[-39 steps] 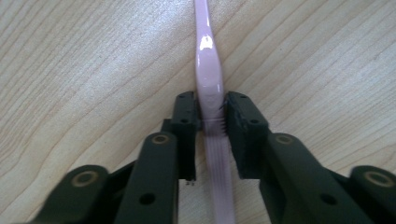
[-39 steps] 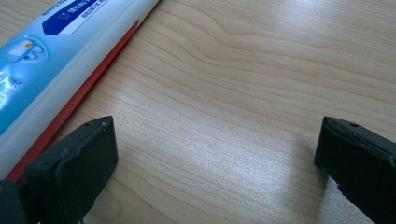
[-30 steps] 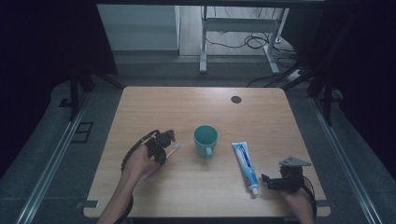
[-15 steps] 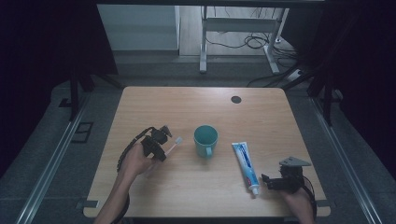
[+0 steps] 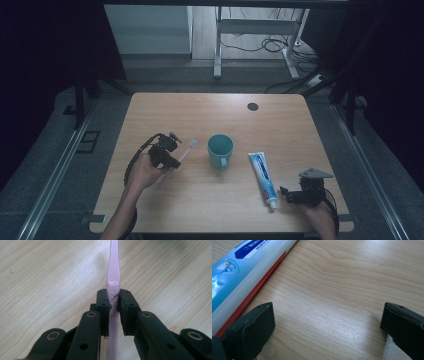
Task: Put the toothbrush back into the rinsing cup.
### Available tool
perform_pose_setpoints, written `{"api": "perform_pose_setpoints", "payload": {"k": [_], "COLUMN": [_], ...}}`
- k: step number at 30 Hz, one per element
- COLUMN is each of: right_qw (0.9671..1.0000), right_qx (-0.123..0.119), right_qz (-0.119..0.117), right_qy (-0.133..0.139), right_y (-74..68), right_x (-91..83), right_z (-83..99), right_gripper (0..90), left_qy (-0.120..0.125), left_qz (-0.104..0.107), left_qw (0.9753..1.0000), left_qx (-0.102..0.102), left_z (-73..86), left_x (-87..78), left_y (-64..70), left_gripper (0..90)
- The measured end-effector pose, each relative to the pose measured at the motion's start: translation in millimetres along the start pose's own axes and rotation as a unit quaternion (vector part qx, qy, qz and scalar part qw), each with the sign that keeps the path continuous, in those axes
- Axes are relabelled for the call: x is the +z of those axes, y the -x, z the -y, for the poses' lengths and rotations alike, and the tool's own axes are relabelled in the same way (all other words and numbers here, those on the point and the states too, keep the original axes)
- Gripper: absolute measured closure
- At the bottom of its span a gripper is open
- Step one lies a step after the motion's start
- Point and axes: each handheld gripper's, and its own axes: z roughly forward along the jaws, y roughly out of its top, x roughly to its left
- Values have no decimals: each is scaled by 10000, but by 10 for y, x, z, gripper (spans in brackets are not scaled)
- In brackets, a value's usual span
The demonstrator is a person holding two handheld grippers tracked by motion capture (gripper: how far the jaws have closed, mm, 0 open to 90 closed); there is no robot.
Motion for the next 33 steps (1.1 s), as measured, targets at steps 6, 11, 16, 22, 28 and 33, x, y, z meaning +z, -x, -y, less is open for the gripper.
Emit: {"api": "perform_pose_setpoints", "payload": {"k": [6,11,16,22,28,33], "right_qw": [10000,10000,10000,10000,10000,10000], "right_qx": [0,2,1,0,0,4], "right_qz": [0,0,0,0,0,1], "right_qy": [0,1,1,1,1,1], "right_y": [0,0,0,0,0,0], "right_x": [0,0,0,0,0,0], "right_z": [0,0,0,0,0,0], "right_gripper": [0,0,0,0,0,0], "left_qy": [418,726,1021,1400,1691,1886], "left_qz": [27,82,94,86,111,138], "left_qw": [9991,9972,9944,9894,9848,9811], "left_qx": [94,186,248,364,379,420], "left_z": [6,5,-4,-4,-12,-26], "left_x": [-59,-112,-159,-193,-219,-256], "left_y": [22,44,77,128,171,200], "left_gripper": [792,792,792,792,792,792]}}
